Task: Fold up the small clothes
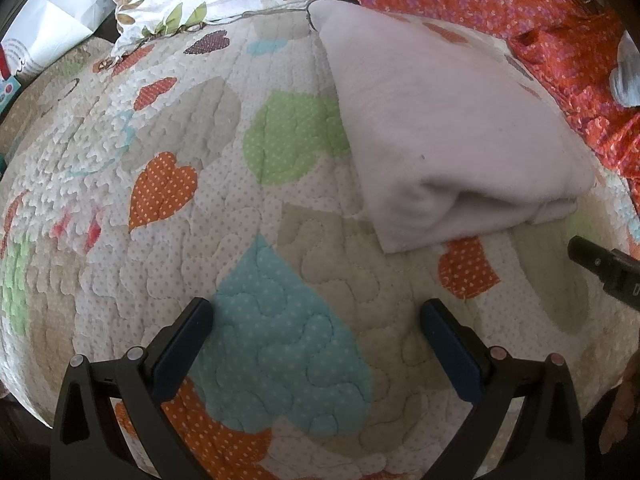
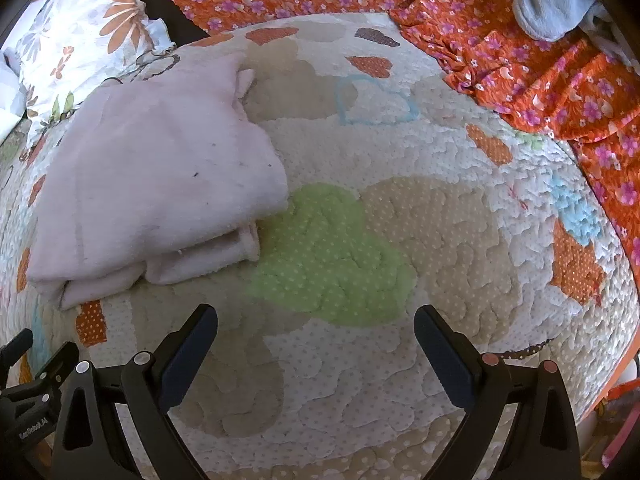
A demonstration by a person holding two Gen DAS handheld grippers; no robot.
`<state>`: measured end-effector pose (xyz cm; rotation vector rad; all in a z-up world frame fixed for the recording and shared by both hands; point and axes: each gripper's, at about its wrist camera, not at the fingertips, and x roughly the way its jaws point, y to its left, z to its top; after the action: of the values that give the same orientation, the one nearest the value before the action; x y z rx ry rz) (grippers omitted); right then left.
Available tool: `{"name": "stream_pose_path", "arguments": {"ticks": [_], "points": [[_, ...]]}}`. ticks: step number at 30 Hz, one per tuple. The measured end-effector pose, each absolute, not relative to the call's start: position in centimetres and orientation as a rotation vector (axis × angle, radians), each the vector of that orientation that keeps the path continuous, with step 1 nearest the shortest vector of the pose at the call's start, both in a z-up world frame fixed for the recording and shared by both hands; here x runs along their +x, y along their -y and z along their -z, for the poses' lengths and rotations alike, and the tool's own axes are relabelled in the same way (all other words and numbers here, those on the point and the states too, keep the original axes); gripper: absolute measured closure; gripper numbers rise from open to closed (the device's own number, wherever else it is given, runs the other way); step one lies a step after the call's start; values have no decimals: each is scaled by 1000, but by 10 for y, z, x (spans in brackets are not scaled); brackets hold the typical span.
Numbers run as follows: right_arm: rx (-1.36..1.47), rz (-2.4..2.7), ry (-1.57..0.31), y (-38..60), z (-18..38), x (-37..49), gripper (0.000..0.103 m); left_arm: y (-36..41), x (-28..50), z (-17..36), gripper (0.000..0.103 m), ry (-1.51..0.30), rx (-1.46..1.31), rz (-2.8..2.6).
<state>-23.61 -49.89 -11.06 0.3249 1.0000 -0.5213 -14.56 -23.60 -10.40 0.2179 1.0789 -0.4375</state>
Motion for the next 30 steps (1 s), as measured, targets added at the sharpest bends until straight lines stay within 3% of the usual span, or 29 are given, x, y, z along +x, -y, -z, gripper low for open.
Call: {"name": "stream_pose_path", "arguments": {"ticks": [30], "points": [[174, 513, -958, 470, 100, -232, 3, 238, -146, 106, 0, -1075, 223, 427]]}}
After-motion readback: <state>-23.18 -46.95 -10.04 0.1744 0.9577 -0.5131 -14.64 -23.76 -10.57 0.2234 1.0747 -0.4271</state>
